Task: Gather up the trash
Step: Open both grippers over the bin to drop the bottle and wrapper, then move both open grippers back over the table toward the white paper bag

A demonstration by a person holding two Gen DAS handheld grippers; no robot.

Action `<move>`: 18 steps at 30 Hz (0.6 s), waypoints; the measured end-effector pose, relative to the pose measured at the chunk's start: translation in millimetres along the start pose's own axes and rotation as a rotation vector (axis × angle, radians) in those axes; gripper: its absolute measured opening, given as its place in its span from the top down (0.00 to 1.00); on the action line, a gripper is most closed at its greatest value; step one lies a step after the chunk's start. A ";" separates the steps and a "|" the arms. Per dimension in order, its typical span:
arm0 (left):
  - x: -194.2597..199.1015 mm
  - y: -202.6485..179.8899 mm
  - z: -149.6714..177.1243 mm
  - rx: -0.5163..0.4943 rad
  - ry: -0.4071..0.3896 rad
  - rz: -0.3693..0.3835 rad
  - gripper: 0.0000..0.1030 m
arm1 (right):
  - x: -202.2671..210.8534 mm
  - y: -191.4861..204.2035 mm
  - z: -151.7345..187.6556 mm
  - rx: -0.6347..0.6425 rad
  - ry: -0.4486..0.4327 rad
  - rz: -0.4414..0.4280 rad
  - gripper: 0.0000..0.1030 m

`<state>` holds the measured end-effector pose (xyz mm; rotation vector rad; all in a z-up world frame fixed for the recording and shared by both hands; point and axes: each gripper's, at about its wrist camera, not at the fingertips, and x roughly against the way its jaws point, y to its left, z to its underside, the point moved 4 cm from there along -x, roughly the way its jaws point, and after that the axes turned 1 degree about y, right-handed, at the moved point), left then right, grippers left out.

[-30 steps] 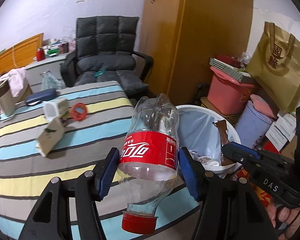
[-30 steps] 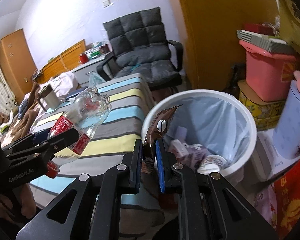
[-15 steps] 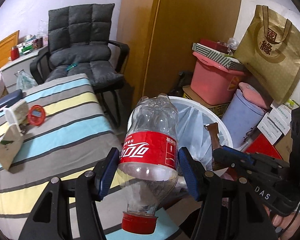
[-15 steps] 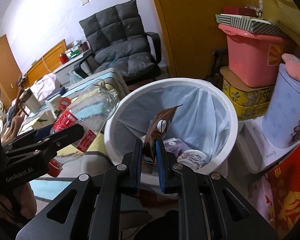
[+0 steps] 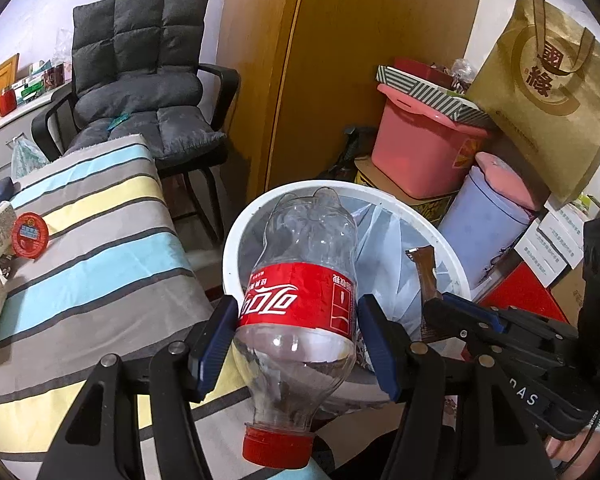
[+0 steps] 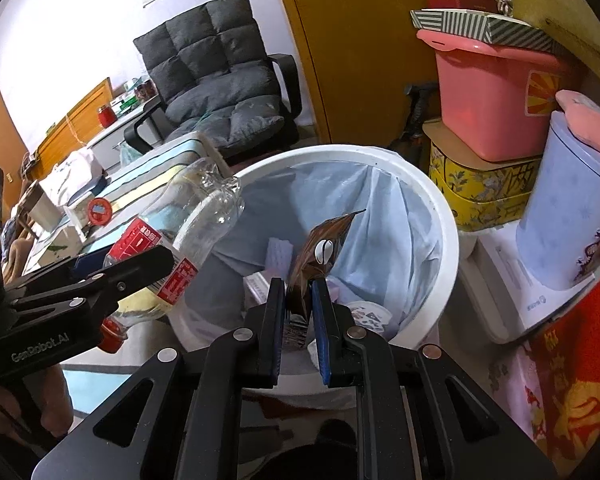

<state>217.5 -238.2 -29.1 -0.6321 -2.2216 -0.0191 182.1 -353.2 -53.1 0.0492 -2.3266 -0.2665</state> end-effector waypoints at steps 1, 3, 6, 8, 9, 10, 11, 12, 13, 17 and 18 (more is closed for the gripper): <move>-0.7 0.4 -0.3 0.003 -0.001 -0.001 0.38 | -0.4 -1.0 -0.1 0.001 0.002 0.002 0.84; -1.5 0.9 -0.4 0.006 -0.004 0.001 0.38 | -1.3 -2.8 -0.4 -0.001 0.001 0.009 0.83; -1.1 0.8 -1.2 0.006 -0.015 -0.003 0.38 | -2.2 -5.2 -0.8 -0.009 0.001 0.007 0.82; 0.3 0.4 -1.6 0.008 -0.022 0.000 0.37 | -1.5 -6.1 -1.0 -0.012 -0.004 0.009 0.79; 0.9 0.5 -1.8 0.009 -0.024 -0.001 0.37 | -0.7 -6.4 -1.4 -0.015 -0.007 0.009 0.73; 1.8 1.2 -1.5 0.009 -0.027 -0.005 0.37 | 0.1 -6.7 -1.5 -0.016 -0.010 0.009 0.70; 2.4 1.6 -1.9 0.009 -0.029 -0.008 0.37 | 1.3 -7.1 -1.6 -0.018 -0.014 0.008 0.64; 3.2 2.3 -1.8 0.010 -0.031 -0.009 0.37 | 1.5 -6.8 -2.1 -0.020 -0.016 0.007 0.60; 4.1 3.3 -1.4 0.013 -0.032 -0.009 0.37 | 2.5 -6.8 -2.1 -0.021 -0.017 0.006 0.60; 6.2 7.0 0.4 0.023 -0.032 -0.015 0.37 | 5.1 -6.1 -0.7 -0.020 -0.019 0.005 0.60; 6.8 7.5 1.3 0.025 -0.031 -0.016 0.37 | 5.6 -5.9 -0.4 -0.019 -0.018 0.004 0.60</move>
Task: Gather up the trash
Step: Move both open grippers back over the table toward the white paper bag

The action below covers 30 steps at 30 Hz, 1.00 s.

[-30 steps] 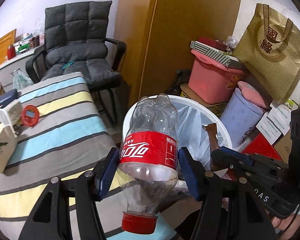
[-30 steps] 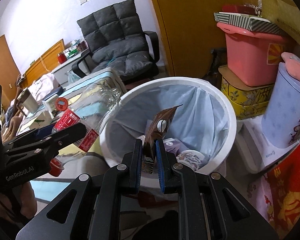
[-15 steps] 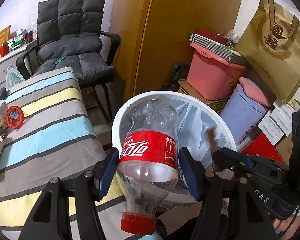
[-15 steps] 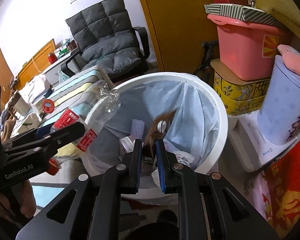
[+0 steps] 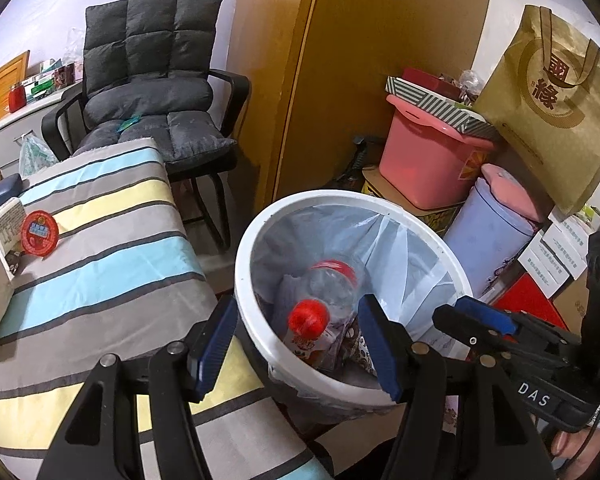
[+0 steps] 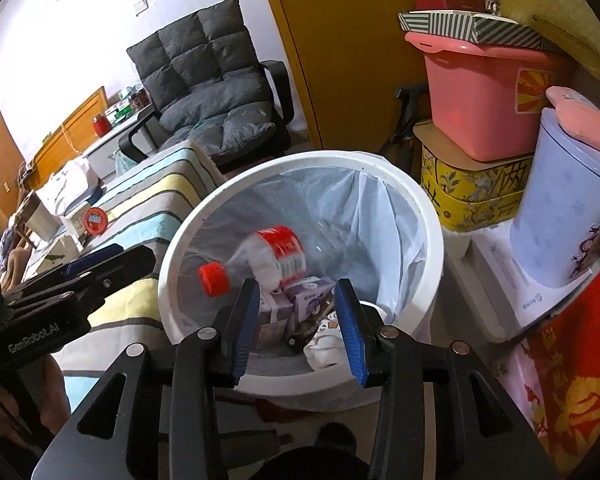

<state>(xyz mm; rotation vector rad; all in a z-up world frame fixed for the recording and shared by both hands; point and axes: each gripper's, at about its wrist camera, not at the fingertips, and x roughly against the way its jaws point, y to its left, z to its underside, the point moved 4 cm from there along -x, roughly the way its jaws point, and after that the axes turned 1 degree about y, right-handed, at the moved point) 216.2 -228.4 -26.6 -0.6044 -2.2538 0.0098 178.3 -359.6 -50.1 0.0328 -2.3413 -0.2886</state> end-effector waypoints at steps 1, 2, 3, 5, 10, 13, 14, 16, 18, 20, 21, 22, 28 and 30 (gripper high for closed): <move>0.6 0.1 0.2 0.001 0.000 -0.003 0.37 | 0.6 0.1 0.4 0.001 0.000 0.000 0.60; 1.6 0.7 1.1 0.001 0.000 -0.007 0.37 | 1.1 0.4 0.5 0.002 0.000 -0.001 0.60; 2.8 1.2 2.0 0.000 -0.001 -0.010 0.37 | 1.8 1.0 0.6 0.003 0.000 -0.004 0.60; 5.4 1.6 3.5 -0.002 -0.003 -0.015 0.37 | 3.2 2.9 0.6 0.006 -0.001 -0.010 0.60; 15.2 3.5 6.4 0.001 -0.015 -0.035 0.37 | 7.9 10.5 1.3 0.025 -0.010 -0.023 0.60; 21.2 4.5 7.3 0.004 -0.022 -0.046 0.37 | 10.5 13.8 1.2 0.033 -0.014 -0.030 0.60; 23.1 4.9 7.2 0.005 -0.025 -0.050 0.37 | 11.5 14.9 1.1 0.035 -0.017 -0.032 0.60; 28.1 5.8 7.8 0.004 -0.032 -0.058 0.37 | 13.9 17.3 0.9 0.041 -0.022 -0.035 0.60; 32.8 6.4 8.3 0.005 -0.039 -0.066 0.37 | 16.0 19.8 1.4 0.045 -0.025 -0.038 0.60; 38.0 7.2 9.3 0.005 -0.047 -0.072 0.37 | 17.7 21.4 1.8 0.048 -0.028 -0.041 0.60; 40.6 7.6 9.6 0.005 -0.052 -0.077 0.37 | 18.3 22.8 2.0 0.051 -0.028 -0.042 0.60; 43.2 8.0 9.9 0.004 -0.057 -0.083 0.37 | 19.2 24.3 2.0 0.054 -0.029 -0.043 0.60; 52.9 9.4 12.6 0.004 -0.070 -0.103 0.37 | 24.2 30.6 3.0 0.068 -0.033 -0.049 0.60; 55.6 9.7 13.5 0.005 -0.073 -0.106 0.37 | 25.5 32.6 3.2 0.072 -0.035 -0.051 0.60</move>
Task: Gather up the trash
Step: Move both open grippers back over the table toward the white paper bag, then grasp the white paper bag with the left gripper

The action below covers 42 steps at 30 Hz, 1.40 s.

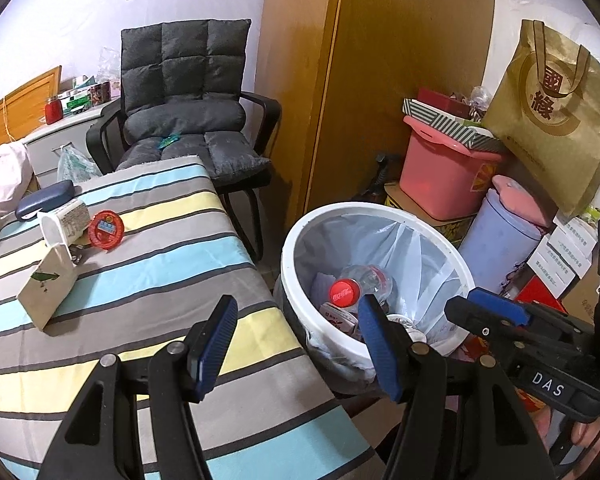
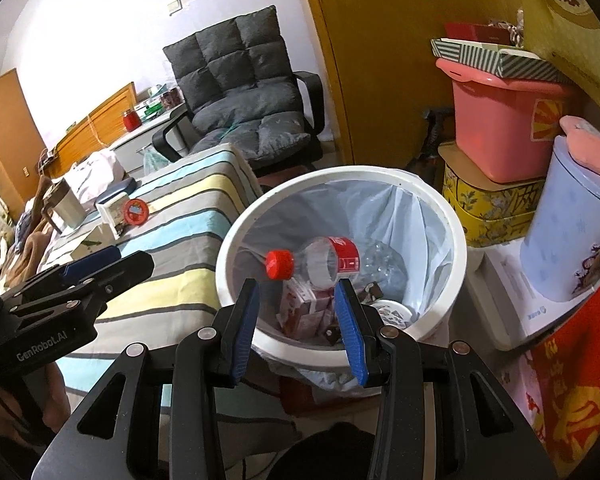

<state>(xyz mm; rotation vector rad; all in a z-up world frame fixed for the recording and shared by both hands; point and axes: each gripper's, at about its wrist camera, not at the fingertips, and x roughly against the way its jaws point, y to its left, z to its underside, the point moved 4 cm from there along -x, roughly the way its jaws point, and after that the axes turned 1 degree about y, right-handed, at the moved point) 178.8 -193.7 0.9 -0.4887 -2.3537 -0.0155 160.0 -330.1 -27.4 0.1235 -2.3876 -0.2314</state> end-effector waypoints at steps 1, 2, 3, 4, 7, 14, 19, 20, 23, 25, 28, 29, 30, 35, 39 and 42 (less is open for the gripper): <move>1.5 0.6 0.4 0.000 -0.002 -0.003 0.37 | 0.4 0.8 0.0 0.001 0.000 -0.001 0.60; 3.1 1.0 0.4 0.000 -0.004 -0.007 0.37 | 1.3 1.7 0.6 0.003 -0.001 -0.002 0.60; 4.8 1.6 0.7 0.001 -0.007 -0.008 0.37 | 2.1 3.3 0.8 0.005 -0.003 -0.004 0.60; 6.3 2.3 1.0 0.002 -0.009 -0.009 0.37 | 3.0 4.1 1.3 0.007 -0.004 -0.006 0.60; 10.6 4.8 2.8 0.005 -0.012 -0.016 0.37 | 4.4 7.4 1.9 0.015 -0.004 -0.015 0.60; 22.3 14.6 9.6 0.017 -0.025 -0.043 0.37 | 7.5 19.9 4.0 0.048 -0.007 -0.045 0.60; 34.7 27.2 18.1 0.028 -0.033 -0.076 0.37 | 7.1 35.5 6.8 0.075 -0.004 -0.088 0.60; 37.4 30.8 20.4 0.032 -0.034 -0.083 0.37 | 7.2 38.9 7.9 0.080 -0.003 -0.099 0.60; 45.8 42.0 27.3 0.050 -0.035 -0.109 0.37 | 6.4 50.8 10.8 0.101 -0.002 -0.127 0.60; 51.7 49.4 31.4 0.061 -0.038 -0.125 0.37 | 5.7 60.3 12.7 0.116 0.005 -0.149 0.60; 62.1 61.6 37.6 0.083 -0.047 -0.156 0.37 | 3.5 75.9 15.6 0.155 0.015 -0.163 0.60; 66.3 66.7 39.9 0.090 -0.051 -0.171 0.37 | 2.7 80.6 16.5 0.163 0.020 -0.174 0.60; 69.4 71.0 41.8 0.096 -0.054 -0.183 0.37 | 1.9 85.4 17.3 0.170 0.024 -0.184 0.60; 84.6 96.3 51.9 0.133 -0.061 -0.243 0.37 | -0.7 107.9 18.8 0.214 0.027 -0.220 0.60; 94.5 116.1 58.0 0.166 -0.062 -0.281 0.37 | -6.5 123.5 16.3 0.231 0.031 -0.246 0.60; 102.7 132.0 62.1 0.188 -0.068 -0.312 0.37 | -10.5 132.6 15.3 0.245 0.038 -0.259 0.60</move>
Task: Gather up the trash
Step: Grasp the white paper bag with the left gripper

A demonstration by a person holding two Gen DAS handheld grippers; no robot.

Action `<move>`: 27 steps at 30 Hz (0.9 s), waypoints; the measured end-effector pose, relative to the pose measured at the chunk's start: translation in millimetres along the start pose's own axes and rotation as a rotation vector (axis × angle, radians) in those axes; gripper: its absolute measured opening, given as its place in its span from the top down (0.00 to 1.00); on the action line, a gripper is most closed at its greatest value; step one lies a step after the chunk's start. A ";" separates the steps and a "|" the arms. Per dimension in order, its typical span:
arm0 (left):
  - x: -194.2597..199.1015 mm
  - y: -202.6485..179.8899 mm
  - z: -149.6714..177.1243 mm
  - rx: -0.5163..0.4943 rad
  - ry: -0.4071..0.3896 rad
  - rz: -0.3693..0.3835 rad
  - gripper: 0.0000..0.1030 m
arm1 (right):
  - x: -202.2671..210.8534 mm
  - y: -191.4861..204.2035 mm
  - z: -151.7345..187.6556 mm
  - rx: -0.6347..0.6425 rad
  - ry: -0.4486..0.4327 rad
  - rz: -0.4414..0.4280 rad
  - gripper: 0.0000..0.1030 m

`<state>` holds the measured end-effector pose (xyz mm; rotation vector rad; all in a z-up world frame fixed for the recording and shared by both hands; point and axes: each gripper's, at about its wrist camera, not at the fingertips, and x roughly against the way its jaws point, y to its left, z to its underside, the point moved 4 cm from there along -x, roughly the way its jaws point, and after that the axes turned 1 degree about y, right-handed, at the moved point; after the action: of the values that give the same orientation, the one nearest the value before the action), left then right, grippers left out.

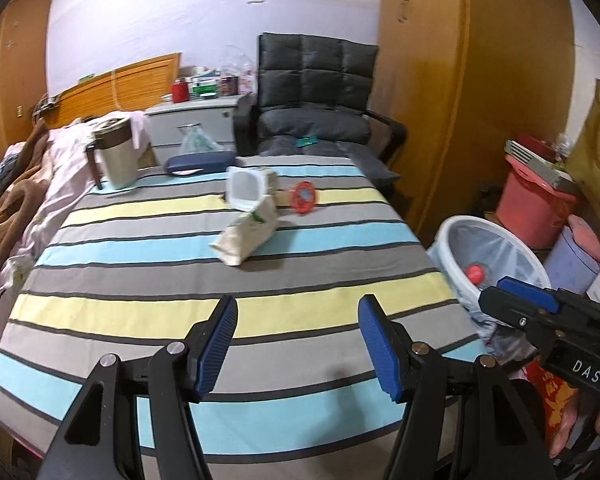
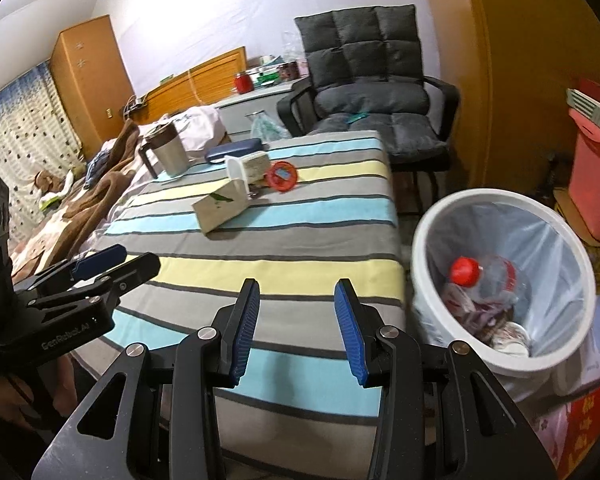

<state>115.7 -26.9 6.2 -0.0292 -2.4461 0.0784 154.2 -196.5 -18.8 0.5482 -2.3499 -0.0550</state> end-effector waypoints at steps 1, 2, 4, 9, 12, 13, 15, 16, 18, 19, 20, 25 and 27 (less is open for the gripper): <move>0.5 5.0 -0.2 0.005 -0.001 -0.011 0.37 | -2.1 3.4 -0.7 0.006 0.002 -0.003 0.60; 1.1 11.1 -0.4 0.012 -0.002 -0.026 0.37 | -4.5 6.7 -1.9 0.011 0.005 -0.008 0.60; 2.2 21.4 -1.2 0.024 -0.005 -0.047 0.37 | -8.3 12.6 -3.5 0.022 0.013 -0.021 0.60; 2.4 47.9 -1.5 0.058 -0.010 -0.091 0.37 | -17.2 27.9 -10.9 0.061 0.030 -0.050 0.60; -0.5 60.4 -2.2 0.072 -0.006 -0.113 0.37 | -22.1 34.1 -15.1 0.077 0.035 -0.062 0.60; -1.9 64.5 -2.7 0.077 -0.005 -0.117 0.37 | -24.1 36.2 -16.7 0.083 0.035 -0.064 0.60; -5.8 70.4 -3.7 0.083 -0.001 -0.124 0.37 | -29.4 38.9 -20.2 0.092 0.039 -0.070 0.60; -7.8 71.7 -4.1 0.084 0.001 -0.125 0.37 | -31.8 40.1 -21.5 0.094 0.041 -0.072 0.60; -13.5 75.4 -5.9 0.085 0.007 -0.125 0.37 | -36.1 42.4 -24.0 0.100 0.041 -0.074 0.60; -17.2 77.0 -7.1 0.084 0.011 -0.123 0.37 | -38.1 42.7 -25.1 0.102 0.042 -0.075 0.60; -20.9 78.6 -8.2 0.083 0.014 -0.124 0.37 | -40.3 42.4 -26.1 0.103 0.044 -0.076 0.60; -38.4 83.8 -15.2 0.078 0.027 -0.116 0.37 | -51.4 37.5 -30.6 0.096 0.056 -0.075 0.60; -46.5 84.8 -18.1 0.078 0.034 -0.112 0.37 | -55.6 32.6 -32.1 0.088 0.063 -0.075 0.60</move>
<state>163.0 56.7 -15.1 0.1401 -2.4034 0.1230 199.7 -140.9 -24.2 0.6717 -2.2788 0.0308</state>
